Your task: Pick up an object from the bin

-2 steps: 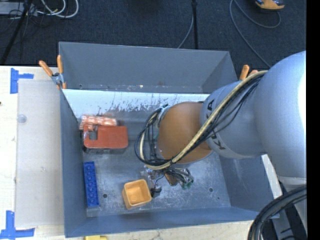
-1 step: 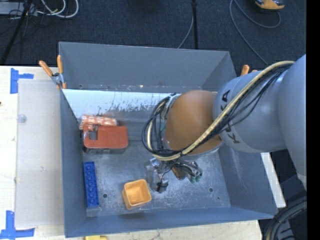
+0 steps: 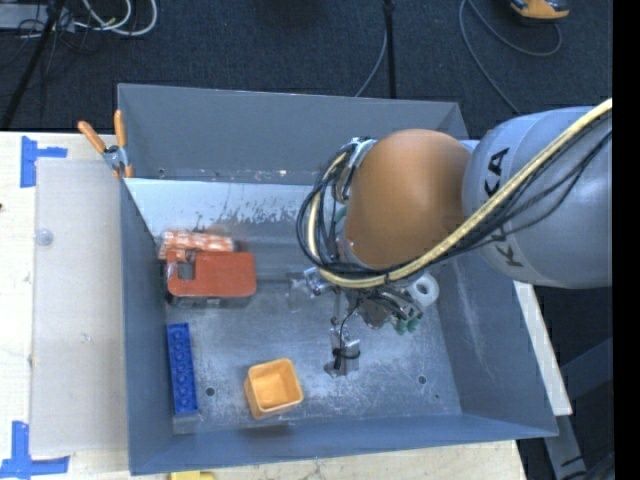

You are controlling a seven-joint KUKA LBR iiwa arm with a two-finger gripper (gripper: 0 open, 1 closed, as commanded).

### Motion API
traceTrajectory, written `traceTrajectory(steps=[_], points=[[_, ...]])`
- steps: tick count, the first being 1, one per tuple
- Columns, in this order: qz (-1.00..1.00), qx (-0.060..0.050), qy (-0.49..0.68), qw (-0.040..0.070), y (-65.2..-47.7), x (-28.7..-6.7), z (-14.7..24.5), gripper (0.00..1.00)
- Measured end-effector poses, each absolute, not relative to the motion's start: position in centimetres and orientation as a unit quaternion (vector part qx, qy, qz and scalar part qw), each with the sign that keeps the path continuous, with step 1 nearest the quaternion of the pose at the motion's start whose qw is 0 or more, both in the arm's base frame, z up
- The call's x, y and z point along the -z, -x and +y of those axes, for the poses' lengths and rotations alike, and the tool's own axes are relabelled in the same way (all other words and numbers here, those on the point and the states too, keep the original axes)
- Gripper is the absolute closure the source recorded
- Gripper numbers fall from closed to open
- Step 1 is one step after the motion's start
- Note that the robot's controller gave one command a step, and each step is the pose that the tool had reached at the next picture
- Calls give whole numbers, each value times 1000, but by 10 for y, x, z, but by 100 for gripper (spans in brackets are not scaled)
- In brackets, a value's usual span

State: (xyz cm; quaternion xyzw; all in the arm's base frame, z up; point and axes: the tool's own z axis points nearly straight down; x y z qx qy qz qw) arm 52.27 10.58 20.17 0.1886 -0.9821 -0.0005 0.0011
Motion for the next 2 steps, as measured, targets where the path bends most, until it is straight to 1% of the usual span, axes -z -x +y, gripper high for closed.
traceTrajectory(steps=[1,2], points=[[-982,0,-188,5,-521,-198,105,0],[-974,-1,-226,-1,-508,-175,119,0]])
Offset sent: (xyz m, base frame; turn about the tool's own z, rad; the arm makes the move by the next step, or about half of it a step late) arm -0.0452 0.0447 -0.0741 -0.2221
